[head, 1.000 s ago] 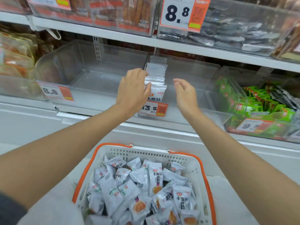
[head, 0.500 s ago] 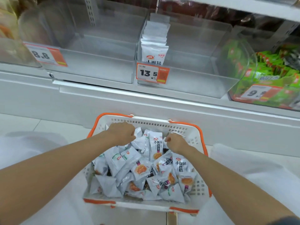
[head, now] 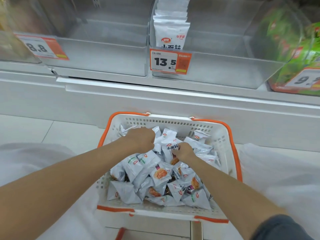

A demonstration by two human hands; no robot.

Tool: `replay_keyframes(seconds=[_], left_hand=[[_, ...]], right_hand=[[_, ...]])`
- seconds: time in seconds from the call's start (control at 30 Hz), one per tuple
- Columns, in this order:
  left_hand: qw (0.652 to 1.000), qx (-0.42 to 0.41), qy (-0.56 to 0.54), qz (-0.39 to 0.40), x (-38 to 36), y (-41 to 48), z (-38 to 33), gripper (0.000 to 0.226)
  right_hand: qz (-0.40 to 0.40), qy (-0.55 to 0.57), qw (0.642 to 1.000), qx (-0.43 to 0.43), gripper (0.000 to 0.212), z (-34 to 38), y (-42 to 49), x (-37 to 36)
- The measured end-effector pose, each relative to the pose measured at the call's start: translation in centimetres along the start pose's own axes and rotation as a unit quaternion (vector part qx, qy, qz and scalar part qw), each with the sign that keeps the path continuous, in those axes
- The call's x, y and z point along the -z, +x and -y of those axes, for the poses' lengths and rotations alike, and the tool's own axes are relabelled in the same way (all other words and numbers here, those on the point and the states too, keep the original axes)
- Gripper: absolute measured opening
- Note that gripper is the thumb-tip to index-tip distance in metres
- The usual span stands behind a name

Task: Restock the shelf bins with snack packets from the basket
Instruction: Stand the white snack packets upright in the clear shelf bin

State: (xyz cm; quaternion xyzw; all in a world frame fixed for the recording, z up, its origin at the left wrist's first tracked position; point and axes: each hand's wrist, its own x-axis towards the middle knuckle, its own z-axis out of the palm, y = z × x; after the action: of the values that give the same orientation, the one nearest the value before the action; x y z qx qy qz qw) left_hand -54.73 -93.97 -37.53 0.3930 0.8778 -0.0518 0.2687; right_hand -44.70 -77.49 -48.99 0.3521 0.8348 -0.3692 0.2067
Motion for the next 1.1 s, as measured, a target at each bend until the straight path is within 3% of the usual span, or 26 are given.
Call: replay_keyframes(seconds=[0.07,0.27,0.33,0.4,0.47,0.57,0.63,0.73,0.87,1.1], left_hand=[[1.0,0.006,-0.007,0.005,0.0,-0.1,-0.1,0.007],[0.996,0.037,-0.074,0.031,0.8,-0.5,0.2,0.032],[0.981,0.031,-0.188,0.036,1.2,-0.8,-0.4,0.058],[0.93,0.013,-0.363,0.056,1.8,-1.4,-1.2,0.076],[0.877,-0.042,-0.477,0.052,2.4,-1.9,-2.1,0.052],[0.857,-0.094,-0.507,0.026,3.7,-2.9,-3.0,0.022],[0.857,-0.116,-0.498,0.071,4.1,-3.1,-3.1,0.023],[0.854,-0.12,-0.488,0.136,4.5,-3.5,-3.2,0.028],[0.836,-0.14,-0.513,0.136,5.2,-3.5,-3.2,0.021],[0.835,-0.144,-0.521,0.106,6.1,-3.6,-2.9,0.016]], right_hand=[[-0.014,-0.004,0.999,0.03,0.045,0.0,-0.7,0.3],[-0.011,0.103,0.992,0.075,0.027,3.7,-4.3,7.1],[0.01,0.178,0.98,0.09,0.024,5.2,-6.0,9.4],[0.04,0.227,0.967,0.105,0.03,6.0,-7.9,11.1],[0.048,0.272,0.953,0.128,0.026,6.7,-9.5,12.0],[0.014,0.362,0.917,0.166,0.021,8.0,-11.0,12.9],[0.018,0.428,0.891,0.15,0.03,8.7,-11.1,13.2],[-0.014,0.418,0.901,0.114,0.044,9.7,-11.2,13.9],[-0.121,0.35,0.913,0.171,0.054,10.4,-10.9,15.3],[-0.149,0.403,0.891,0.149,0.056,10.3,-10.3,15.4]])
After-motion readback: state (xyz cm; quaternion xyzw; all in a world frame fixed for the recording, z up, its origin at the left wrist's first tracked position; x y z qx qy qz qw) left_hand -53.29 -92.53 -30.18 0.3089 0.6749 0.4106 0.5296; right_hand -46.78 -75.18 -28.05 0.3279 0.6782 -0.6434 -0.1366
